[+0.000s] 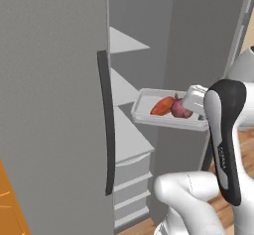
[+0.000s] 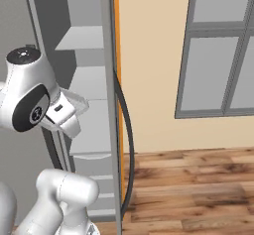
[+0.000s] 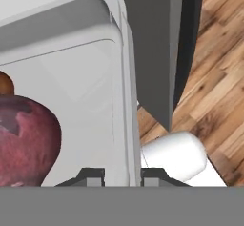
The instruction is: Take the sweet potato and onion out of the freezer and place them in the tupperware container on the counter. Then put the tupperware containing the vegetables back in the freezer.
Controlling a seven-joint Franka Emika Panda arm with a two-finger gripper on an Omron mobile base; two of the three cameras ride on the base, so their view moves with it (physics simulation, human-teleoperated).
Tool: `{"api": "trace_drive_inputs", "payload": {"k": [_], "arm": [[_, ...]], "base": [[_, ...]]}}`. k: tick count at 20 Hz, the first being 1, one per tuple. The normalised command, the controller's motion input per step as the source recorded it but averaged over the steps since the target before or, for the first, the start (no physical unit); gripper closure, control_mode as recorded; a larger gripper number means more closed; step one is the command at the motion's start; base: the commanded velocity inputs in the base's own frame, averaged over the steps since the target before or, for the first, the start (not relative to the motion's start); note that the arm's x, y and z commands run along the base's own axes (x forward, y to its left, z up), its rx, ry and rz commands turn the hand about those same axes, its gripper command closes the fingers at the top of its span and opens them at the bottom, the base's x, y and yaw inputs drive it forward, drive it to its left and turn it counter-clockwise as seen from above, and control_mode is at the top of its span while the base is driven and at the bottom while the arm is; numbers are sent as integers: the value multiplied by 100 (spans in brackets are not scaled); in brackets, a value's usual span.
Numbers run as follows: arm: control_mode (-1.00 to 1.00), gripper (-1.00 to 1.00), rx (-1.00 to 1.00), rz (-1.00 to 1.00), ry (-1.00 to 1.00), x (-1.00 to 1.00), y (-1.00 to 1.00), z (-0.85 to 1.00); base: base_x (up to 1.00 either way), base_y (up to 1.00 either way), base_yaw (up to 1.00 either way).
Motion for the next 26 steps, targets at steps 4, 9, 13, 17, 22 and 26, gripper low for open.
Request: {"api": "trace_drive_inputs", "payload": {"k": [4, 9, 13, 17, 22, 26], "arm": [[-100, 100, 15, -17, -18, 1, 29, 19], [-100, 100, 17, -30, -11, 32, 23, 22], [-100, 100, 12, -32, -3, 60, 24, 19], [-100, 100, 13, -14, -7, 51, 9, 29], [-100, 100, 19, -1, -3, 65, 0, 28], [-100, 100, 15, 0, 0, 87, 10, 19]], "base": [[0, 0, 0], [0, 0, 0], [0, 0, 0], [0, 0, 0], [0, 0, 0], [0, 0, 0]]}}
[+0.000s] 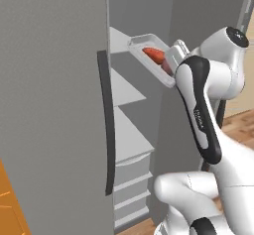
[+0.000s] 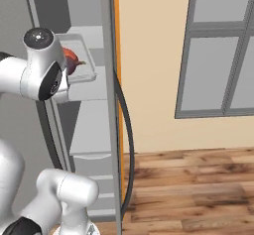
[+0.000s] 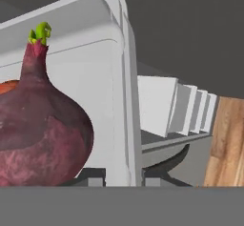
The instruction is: Take the sweet potato and onion out of the freezer and place them in the tupperware container on the counter. Then put the tupperware containing the vegetables back in the freezer.
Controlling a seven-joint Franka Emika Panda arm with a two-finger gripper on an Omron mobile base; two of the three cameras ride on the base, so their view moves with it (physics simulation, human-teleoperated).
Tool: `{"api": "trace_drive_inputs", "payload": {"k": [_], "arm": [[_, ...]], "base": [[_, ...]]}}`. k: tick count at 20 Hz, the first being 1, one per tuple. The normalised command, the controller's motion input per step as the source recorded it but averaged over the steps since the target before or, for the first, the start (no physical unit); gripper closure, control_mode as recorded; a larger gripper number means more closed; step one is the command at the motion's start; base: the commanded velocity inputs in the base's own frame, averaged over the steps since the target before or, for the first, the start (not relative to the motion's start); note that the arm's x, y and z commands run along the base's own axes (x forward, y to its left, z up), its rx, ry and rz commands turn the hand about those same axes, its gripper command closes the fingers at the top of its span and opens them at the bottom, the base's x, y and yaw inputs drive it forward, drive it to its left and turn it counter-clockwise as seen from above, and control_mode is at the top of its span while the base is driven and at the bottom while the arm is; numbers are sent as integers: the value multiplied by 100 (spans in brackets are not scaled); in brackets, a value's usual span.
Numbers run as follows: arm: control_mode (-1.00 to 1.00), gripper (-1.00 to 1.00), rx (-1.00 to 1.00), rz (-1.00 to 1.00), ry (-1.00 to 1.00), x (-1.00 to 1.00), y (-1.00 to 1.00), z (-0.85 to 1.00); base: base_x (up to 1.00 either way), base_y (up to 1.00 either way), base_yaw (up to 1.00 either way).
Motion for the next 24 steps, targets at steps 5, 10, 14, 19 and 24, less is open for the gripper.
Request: {"api": "trace_drive_inputs", "payload": {"k": [5, 10, 14, 19, 24], "arm": [[-100, 100, 4, 0, -3, 89, 44, 15], [-100, 100, 0, 0, -4, 85, 40, 17], [-100, 100, 3, 0, -2, 88, 14, 9], [-100, 100, 4, 0, 0, 91, 2, 0], [-100, 100, 5, 3, -7, 74, 5, 3]], "base": [[0, 0, 0], [0, 0, 0], [0, 0, 0], [0, 0, 0], [0, 0, 0]]}}
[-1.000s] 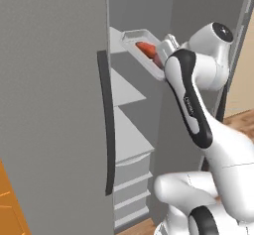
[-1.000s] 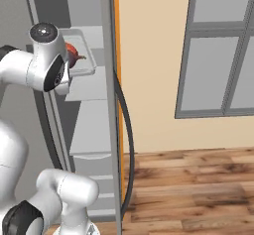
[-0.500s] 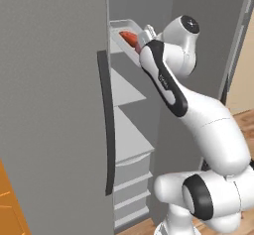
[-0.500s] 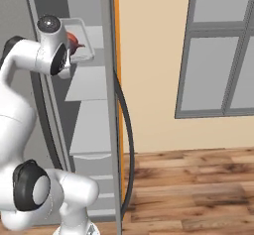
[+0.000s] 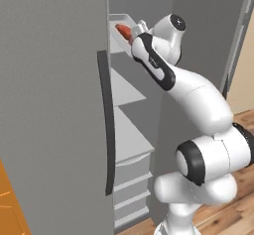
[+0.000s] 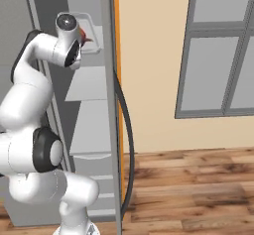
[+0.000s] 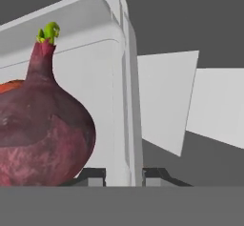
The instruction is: Take the sweet potato and onion out of the freezer and place them in the tupperware container on the counter. Then put the tupperware containing the vegetables back in the freezer.
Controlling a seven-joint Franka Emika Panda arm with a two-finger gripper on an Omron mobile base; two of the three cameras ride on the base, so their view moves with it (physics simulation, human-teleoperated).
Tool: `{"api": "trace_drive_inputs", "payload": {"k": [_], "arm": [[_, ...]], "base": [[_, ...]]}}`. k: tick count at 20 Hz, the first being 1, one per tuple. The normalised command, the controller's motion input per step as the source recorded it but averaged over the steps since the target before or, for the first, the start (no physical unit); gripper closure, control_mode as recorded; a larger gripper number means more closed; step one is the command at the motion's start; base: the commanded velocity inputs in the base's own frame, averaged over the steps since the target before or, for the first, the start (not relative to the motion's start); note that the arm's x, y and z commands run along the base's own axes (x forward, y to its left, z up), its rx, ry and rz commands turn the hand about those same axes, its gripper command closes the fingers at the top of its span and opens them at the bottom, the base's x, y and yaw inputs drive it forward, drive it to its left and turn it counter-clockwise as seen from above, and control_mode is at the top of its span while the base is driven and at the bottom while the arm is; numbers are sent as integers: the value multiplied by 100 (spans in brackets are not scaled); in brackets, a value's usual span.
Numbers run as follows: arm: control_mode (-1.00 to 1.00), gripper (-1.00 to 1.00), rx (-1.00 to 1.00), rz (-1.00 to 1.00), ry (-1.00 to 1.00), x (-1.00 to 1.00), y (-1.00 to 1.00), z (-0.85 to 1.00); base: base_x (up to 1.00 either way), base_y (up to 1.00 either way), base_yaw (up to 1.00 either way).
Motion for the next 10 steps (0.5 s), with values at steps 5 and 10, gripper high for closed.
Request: {"api": "trace_drive_inputs", "payload": {"k": [5, 10], "arm": [[-100, 100, 3, 1, -6, 74, 13, 4], [-100, 100, 2, 0, -5, 75, 16, 1]], "base": [[0, 0, 0], [0, 0, 0]]}}
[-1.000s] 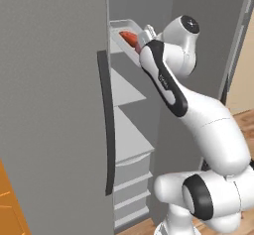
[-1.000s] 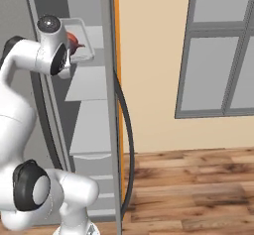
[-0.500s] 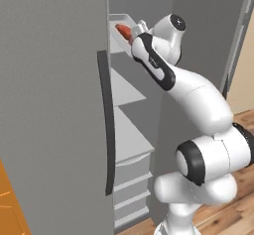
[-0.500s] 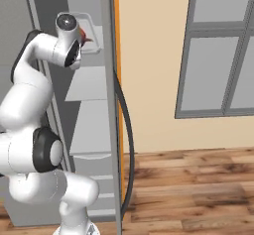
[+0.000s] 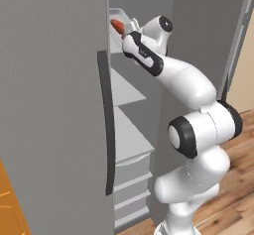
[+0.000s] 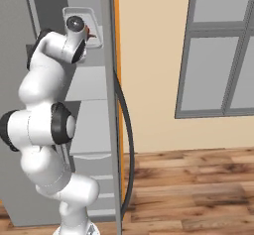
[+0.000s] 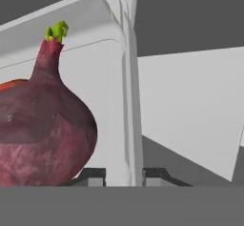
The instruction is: Take the sweet potato and onion out of the freezer and place them in the tupperware container on the counter. Then put the tupperware containing the vegetables back in the freezer.
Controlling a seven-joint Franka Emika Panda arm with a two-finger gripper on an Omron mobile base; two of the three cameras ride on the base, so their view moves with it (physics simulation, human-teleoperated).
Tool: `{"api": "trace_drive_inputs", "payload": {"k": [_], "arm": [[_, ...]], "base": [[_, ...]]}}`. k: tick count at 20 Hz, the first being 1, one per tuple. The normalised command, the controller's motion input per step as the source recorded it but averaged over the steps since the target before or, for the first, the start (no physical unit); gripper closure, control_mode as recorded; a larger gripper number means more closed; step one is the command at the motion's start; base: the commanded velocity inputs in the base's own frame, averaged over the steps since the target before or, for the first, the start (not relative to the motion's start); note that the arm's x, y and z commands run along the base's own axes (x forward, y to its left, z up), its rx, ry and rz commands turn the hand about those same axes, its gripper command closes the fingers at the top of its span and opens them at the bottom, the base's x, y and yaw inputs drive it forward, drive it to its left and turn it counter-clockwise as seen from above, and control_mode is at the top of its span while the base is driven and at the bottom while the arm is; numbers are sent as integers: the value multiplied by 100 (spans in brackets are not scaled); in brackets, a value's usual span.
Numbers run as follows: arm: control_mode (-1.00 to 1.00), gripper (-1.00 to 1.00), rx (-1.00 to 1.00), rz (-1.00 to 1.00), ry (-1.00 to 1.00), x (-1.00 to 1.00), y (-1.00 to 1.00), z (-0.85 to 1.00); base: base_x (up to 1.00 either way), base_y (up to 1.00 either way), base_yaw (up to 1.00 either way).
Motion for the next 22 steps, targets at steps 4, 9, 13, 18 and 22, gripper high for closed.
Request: {"api": "trace_drive_inputs", "payload": {"k": [4, 9, 13, 18, 22], "arm": [[-100, 100, 2, 0, -1, 65, 16, 0], [-100, 100, 2, 0, 0, 67, 13, 0], [-100, 100, 1, 0, 0, 54, 10, 0], [-100, 100, 0, 0, 0, 44, 7, 0], [-100, -100, 0, 0, 0, 39, 15, 0]], "base": [[0, 0, 0], [0, 0, 0], [0, 0, 0], [0, 0, 0], [0, 0, 0]]}}
